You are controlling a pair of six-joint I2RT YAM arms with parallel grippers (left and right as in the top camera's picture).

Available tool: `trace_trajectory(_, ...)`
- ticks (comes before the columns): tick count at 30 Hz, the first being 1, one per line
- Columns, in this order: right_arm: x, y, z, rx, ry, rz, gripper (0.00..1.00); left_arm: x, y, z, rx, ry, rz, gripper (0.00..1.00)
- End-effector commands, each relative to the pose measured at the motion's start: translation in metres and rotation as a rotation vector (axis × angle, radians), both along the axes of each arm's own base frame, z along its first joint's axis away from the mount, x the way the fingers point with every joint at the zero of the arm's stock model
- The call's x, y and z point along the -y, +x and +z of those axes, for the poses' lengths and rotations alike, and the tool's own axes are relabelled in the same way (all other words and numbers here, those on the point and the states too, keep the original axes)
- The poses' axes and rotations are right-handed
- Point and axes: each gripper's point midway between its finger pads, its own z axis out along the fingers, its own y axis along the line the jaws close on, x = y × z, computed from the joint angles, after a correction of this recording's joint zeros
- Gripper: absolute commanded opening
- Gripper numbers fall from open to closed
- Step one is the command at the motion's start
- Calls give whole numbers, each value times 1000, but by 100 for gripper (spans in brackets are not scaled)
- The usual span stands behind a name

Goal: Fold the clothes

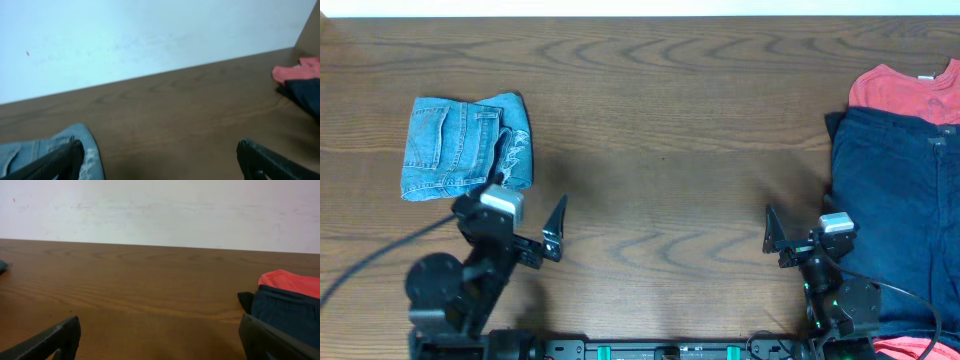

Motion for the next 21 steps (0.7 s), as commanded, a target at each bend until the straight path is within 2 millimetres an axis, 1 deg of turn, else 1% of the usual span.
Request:
trace_trajectory(1, 1, 0, 1, 7, -11, -1, 99, -1, -1, -22, 46, -11, 8, 98)
trace_trajectory(7, 1, 0, 1, 6, -11, -1, 99, -3, -1, -45, 188, -12, 20, 98)
trace_trajectory(14, 1, 0, 1, 7, -11, -1, 99, -4, 3, -53, 347, -17, 26, 98)
trace_trajectory(18, 1, 0, 1, 7, -11, -1, 99, -4, 8, -72, 342, -17, 25, 98)
trace_trajectory(21, 1, 0, 1, 7, -11, -1, 99, -4, 10, -90, 264, -13, 26, 98)
